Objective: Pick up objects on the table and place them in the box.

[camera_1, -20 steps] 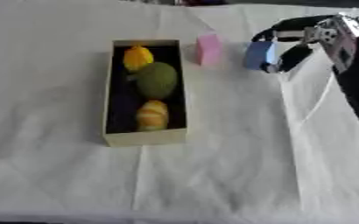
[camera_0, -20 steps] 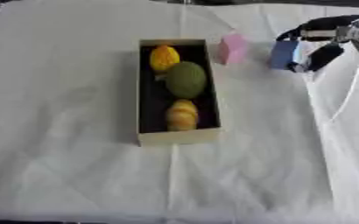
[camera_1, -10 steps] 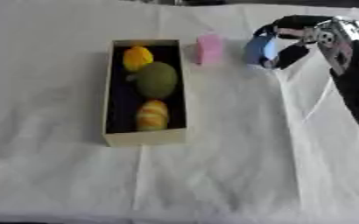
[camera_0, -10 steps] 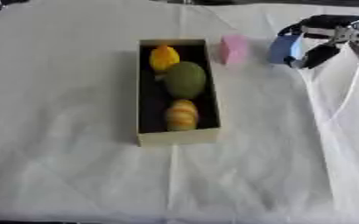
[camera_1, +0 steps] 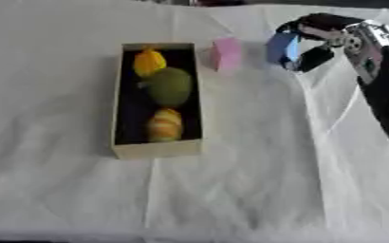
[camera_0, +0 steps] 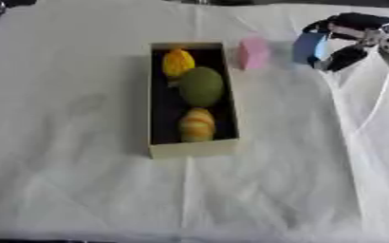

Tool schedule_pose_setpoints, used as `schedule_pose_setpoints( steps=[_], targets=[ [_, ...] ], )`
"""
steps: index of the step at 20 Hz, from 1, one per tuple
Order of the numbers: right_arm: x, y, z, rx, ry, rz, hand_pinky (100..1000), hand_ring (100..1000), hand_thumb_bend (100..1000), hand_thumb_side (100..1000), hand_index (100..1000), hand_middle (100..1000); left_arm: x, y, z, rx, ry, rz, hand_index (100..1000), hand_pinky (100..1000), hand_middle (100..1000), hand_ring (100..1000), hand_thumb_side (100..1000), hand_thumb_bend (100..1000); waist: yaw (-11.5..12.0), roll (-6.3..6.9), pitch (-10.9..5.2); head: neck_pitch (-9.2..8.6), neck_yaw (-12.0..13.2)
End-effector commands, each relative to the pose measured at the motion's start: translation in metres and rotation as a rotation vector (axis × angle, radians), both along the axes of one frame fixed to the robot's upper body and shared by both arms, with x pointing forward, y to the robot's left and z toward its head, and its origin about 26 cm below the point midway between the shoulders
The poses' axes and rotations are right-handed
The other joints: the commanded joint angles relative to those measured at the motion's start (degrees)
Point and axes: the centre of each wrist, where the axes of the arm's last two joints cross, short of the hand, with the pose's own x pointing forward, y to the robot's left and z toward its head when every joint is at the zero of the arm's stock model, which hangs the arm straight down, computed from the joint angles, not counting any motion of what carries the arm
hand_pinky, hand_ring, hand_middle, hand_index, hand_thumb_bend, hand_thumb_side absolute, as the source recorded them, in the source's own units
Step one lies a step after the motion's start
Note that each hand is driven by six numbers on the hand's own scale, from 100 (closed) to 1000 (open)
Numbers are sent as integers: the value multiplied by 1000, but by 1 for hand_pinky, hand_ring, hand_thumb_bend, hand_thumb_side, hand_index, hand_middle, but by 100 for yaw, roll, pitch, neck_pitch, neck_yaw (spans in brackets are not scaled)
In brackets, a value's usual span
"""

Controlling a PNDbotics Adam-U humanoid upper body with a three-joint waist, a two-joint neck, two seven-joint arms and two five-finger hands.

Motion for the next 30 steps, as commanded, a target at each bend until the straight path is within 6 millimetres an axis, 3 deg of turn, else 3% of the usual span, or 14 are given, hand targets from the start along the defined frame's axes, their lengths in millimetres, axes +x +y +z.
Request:
schedule_pose_setpoints(
  steps=[1,8,15,16,17,22,30],
  targets=[
    [-5,-6,28,31,-97,7,743,724,100,307,567,295,-2,2,6,14,-19,0,859,849,817,847,672,100,6,59,-63,22,3],
    [-18,26,76,57,-238,184,744,714,100,271,564,284,-1,1,6,19,-17,-2,859,849,818,847,672,100,-12,37,-105,22,20],
    [-30,82,91,62,-222,472,735,701,100,230,566,282,-1,-1,6,28,-12,-14,859,850,819,848,672,100,-15,12,-168,22,52],
    [-31,89,92,68,-218,506,734,700,100,258,568,281,-1,0,5,27,-11,-14,859,850,819,848,672,100,-15,10,-178,22,62],
    [-32,95,92,74,-207,533,733,699,100,214,567,282,-1,0,5,27,-9,-14,859,850,819,848,672,100,-18,6,-187,22,69],
    [-29,131,78,89,-84,659,726,695,100,188,564,274,-1,-3,5,28,-2,-26,859,850,819,848,672,100,-10,-8,-217,22,52],
    [-25,161,63,119,-29,760,724,693,100,172,561,267,-1,-4,4,30,5,-33,859,850,820,849,672,100,14,-13,-220,22,50]
  ],
)
